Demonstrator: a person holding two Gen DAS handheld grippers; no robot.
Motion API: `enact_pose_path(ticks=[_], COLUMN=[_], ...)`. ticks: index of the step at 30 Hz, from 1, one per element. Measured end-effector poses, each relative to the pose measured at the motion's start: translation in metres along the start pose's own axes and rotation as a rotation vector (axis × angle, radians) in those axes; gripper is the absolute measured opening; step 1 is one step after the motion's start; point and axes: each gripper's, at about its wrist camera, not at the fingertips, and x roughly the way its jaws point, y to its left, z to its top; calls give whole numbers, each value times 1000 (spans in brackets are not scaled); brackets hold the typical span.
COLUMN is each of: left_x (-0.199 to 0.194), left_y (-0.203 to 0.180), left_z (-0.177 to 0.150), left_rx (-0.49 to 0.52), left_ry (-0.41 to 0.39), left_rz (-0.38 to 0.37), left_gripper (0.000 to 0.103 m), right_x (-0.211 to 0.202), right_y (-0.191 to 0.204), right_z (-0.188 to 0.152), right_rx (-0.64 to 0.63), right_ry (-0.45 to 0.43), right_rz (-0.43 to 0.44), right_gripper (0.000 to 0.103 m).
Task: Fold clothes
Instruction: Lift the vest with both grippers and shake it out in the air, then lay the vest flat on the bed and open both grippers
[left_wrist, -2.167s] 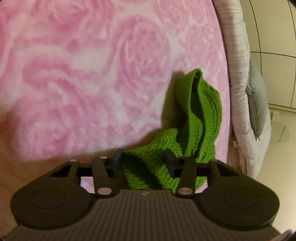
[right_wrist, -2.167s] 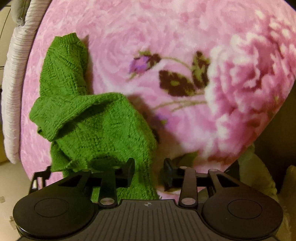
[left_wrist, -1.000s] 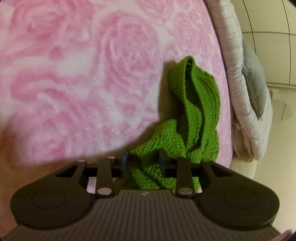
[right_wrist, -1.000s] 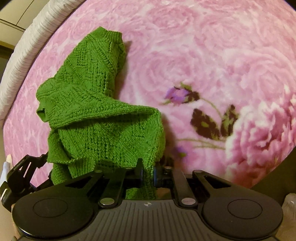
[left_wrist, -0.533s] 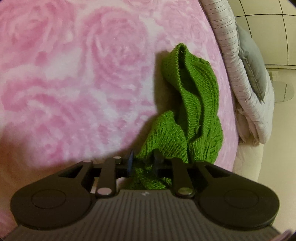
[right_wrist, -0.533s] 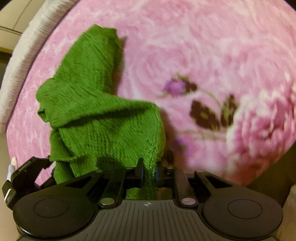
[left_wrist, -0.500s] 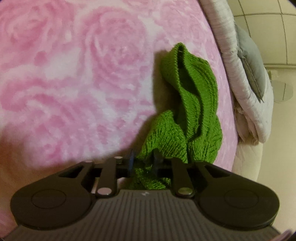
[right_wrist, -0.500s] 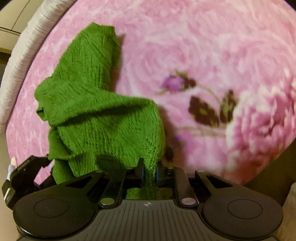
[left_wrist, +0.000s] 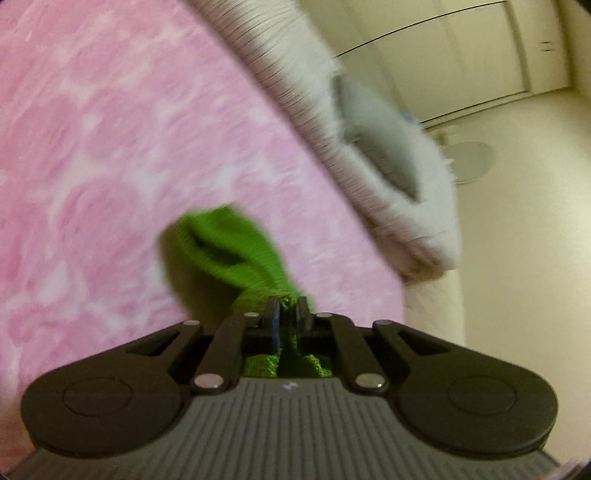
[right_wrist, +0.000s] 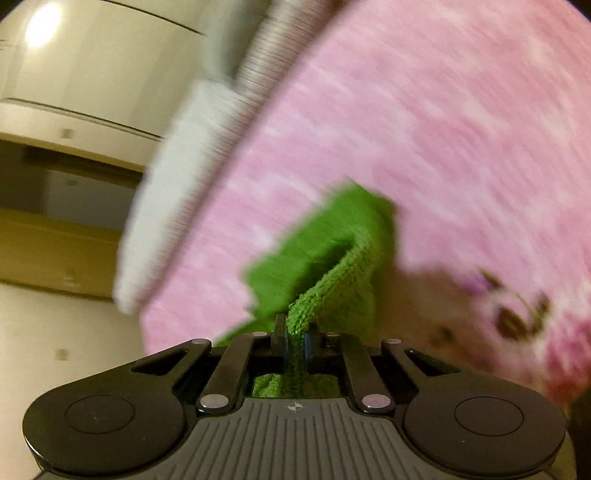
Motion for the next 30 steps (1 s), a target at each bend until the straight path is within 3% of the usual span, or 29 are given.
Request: enact_pose_path(ticks=[7, 10, 16, 20, 25, 30], left_x=[-71, -102, -146, -147, -153, -158], left_y=[-81, -124, -191, -210, -189, -166], left_z=[71, 103, 162, 195, 170, 144], left_rx=[77, 171, 310, 333, 305, 275], left_ry=[-250, -353, -519, -568, -514, -457], left_rz=[-175, -230, -277, -263, -226, -187], left_gripper=[4, 4, 4, 4, 4, 4], right_x=[-37, -44, -42, -20, -3, -7], right_y=[119, 170, 259, 297, 329, 320], right_z=[58, 80, 117, 146, 164, 161], right_rx=[-207, -266, -377, -385, -397, -424], right_ry=[-158, -214, -308, -312, -320, -301], right_rz=[249, 360, 446, 472, 492, 515], right_gripper=[6, 6, 6, 6, 6, 6])
